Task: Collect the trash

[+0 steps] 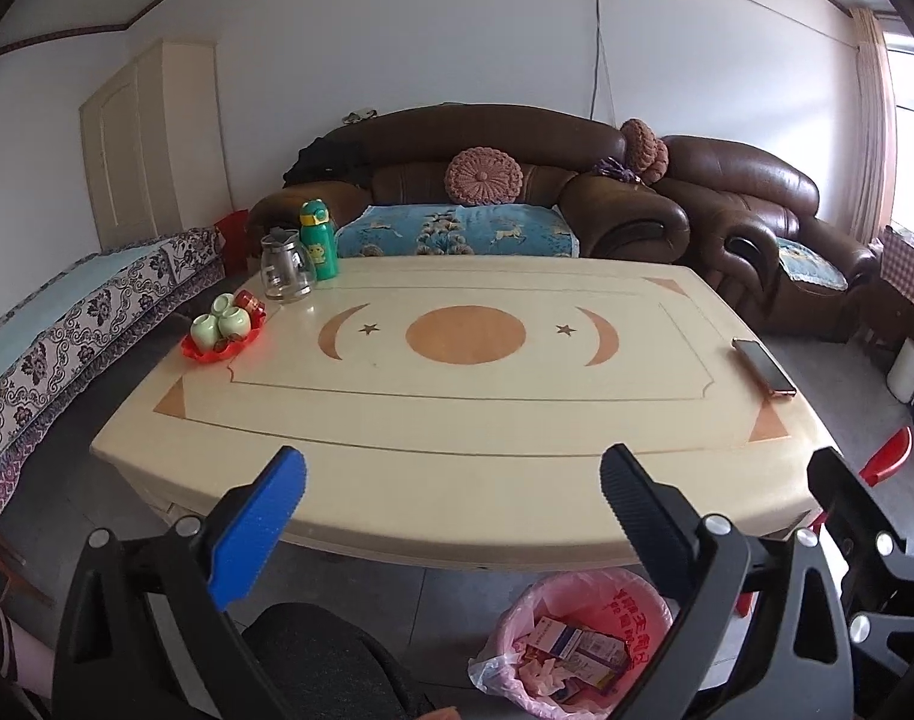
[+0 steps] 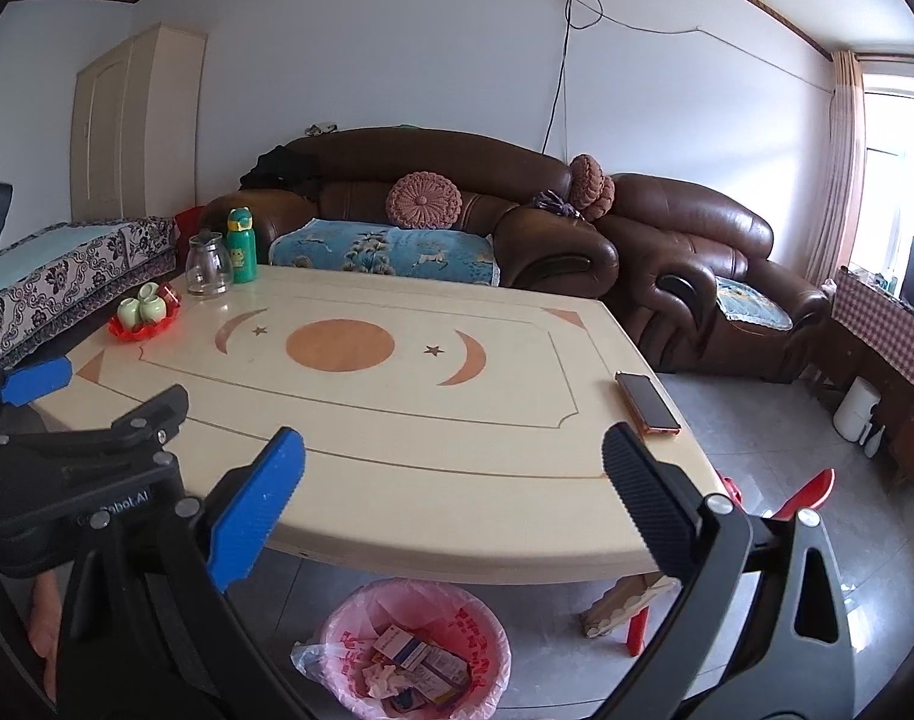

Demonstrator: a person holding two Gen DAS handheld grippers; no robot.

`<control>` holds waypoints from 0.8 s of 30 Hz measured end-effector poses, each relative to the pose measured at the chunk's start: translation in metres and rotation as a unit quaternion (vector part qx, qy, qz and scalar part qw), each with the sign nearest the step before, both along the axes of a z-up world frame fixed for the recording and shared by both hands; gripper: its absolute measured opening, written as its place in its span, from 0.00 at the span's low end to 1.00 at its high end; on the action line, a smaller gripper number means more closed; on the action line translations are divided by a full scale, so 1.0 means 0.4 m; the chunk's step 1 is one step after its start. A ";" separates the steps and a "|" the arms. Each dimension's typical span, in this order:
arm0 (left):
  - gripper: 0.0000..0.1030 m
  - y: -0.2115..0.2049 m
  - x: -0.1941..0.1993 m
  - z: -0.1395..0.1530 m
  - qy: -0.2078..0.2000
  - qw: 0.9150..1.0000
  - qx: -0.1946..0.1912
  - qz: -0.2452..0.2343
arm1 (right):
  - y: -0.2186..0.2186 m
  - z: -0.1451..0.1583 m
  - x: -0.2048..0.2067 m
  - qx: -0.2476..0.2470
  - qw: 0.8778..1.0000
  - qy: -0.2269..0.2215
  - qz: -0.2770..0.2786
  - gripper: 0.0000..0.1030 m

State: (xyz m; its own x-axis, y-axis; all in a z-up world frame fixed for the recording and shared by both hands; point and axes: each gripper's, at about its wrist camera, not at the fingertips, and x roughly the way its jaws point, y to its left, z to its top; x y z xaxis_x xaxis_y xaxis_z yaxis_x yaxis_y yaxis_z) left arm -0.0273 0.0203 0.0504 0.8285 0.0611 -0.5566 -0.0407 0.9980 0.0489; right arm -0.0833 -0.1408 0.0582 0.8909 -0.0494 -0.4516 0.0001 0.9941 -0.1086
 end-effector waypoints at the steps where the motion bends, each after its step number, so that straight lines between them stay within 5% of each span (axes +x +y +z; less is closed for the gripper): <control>1: 0.93 -0.003 -0.001 0.000 0.000 1.000 0.003 0.000 | 0.000 0.000 0.000 0.001 1.000 -0.001 -0.001 0.94; 24: 0.93 0.004 -0.008 0.004 -0.013 1.000 0.013 0.002 | -0.005 0.005 0.007 0.001 1.000 0.000 -0.008 0.94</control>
State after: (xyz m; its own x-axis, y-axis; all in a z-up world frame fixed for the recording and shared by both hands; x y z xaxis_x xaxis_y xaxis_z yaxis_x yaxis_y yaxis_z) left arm -0.0304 0.0218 0.0522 0.8419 0.0781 -0.5340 -0.0462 0.9963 0.0729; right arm -0.0806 -0.1429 0.0601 0.8898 -0.0617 -0.4522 0.0149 0.9942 -0.1063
